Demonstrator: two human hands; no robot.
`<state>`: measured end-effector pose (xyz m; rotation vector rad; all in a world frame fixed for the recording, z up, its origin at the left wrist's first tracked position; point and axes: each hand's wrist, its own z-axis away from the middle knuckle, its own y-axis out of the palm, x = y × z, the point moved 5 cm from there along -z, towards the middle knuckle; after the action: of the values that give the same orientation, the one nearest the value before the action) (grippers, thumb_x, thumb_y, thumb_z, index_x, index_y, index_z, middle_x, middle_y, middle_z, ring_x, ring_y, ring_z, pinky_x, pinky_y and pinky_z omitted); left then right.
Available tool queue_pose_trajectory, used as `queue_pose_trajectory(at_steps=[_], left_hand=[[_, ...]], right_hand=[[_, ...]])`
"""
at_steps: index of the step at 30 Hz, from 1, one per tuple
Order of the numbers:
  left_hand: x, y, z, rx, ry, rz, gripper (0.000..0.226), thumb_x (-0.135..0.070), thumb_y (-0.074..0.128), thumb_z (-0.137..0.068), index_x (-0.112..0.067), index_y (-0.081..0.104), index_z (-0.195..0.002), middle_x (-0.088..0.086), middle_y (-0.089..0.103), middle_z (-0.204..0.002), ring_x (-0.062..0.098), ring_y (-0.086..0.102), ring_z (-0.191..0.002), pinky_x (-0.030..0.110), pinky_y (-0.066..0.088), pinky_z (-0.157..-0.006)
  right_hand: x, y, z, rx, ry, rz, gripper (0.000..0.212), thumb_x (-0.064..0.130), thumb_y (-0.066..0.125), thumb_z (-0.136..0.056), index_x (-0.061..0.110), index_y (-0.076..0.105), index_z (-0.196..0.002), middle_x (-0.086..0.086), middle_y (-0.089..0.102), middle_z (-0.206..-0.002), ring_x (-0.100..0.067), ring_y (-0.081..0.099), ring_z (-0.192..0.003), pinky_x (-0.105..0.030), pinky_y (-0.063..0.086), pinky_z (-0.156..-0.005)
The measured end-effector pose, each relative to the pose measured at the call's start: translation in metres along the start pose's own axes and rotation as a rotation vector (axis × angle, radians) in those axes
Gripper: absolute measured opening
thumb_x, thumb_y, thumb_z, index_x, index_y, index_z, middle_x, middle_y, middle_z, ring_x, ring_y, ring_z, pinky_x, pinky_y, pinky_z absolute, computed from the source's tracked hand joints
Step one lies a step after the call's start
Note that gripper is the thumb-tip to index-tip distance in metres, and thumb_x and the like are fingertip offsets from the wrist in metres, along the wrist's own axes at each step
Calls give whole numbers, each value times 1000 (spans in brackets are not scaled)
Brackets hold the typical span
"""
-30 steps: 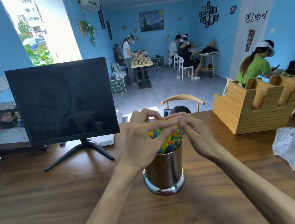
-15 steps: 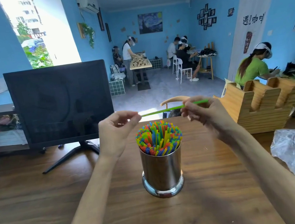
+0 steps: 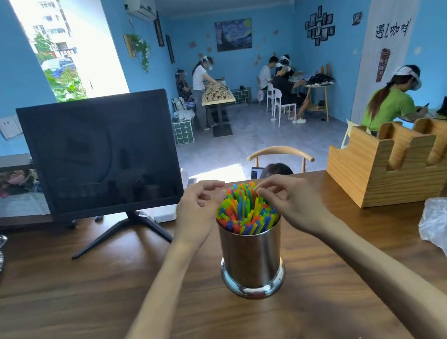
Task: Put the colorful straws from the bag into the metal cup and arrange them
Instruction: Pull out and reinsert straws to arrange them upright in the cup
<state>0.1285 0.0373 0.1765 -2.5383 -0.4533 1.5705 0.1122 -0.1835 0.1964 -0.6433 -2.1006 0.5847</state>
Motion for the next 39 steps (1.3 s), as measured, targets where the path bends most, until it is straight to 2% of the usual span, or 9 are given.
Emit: queue_pose_trajectory(at_steps=[4,6,8,10,14,22,27,34,39], left_hand=[[10,8,-3,99,-130,-46,22,-39,64,-100,-36,70,-121,-17,68,-115,6,63,-109,29,56,-90],[11,14,-2,153,-181,-8,28,-39,60,-102,-33,67,-129,-12,70,-120,3,64,-111,20,56,-86],[9,17,-1,155,-168,35,24,-29,60,-103,-26,71,-125,-8,73,-115,6,66,-109,22,58,-87],[7,16,-2,140,-135,28,21,-21,61,-102,-22,76,-117,-11,74,-109,7,67,-106,28,57,-92],[9,15,-1,141,-143,32,20,-22,63,-102,-23,78,-115,-10,74,-110,10,66,-108,29,58,-90],[4,13,-3,144,-138,-7,14,-28,68,-98,-33,74,-109,-22,68,-107,4,62,-104,13,53,-76],[-17,14,-11,65,-50,-21,20,-29,66,-98,-33,73,-117,-12,65,-124,-1,56,-113,27,50,-96],[-51,39,-18,274,16,-72,26,-52,43,-106,-47,58,-126,-23,57,-129,13,45,-138,44,33,-119],[-63,38,-18,277,78,72,20,-36,48,-108,-31,66,-102,-10,76,-92,1,67,-94,24,45,-93]], right_hand=[[-12,13,-1,148,97,-148,35,34,57,-103,14,83,-89,7,70,-119,-6,60,-115,-28,50,-96],[-17,12,-10,53,141,-231,26,35,59,-102,19,79,-95,7,69,-116,-4,63,-110,-19,50,-87],[-25,8,-24,-47,203,-221,15,39,63,-100,27,71,-102,14,68,-106,1,63,-100,-10,47,-73],[-32,13,-39,37,260,-174,20,43,62,-99,27,72,-105,21,67,-96,4,62,-91,-12,45,-67],[-46,27,-53,179,326,-153,27,43,71,-94,21,78,-79,14,71,-66,4,66,-65,-12,45,-58],[-28,5,-69,79,225,-168,23,42,69,-95,26,76,-80,19,73,-73,8,62,-67,-20,48,-67],[7,-12,-77,109,110,-130,17,34,69,-97,24,74,-85,16,72,-68,6,63,-62,-9,44,-57],[80,-38,-72,-198,-226,-257,8,17,63,-101,11,68,-98,5,74,-86,-12,74,-78,-33,61,-75],[98,-69,-70,-524,-285,-499,8,16,56,-105,15,61,-99,-4,74,-88,-19,76,-79,-29,61,-71]])
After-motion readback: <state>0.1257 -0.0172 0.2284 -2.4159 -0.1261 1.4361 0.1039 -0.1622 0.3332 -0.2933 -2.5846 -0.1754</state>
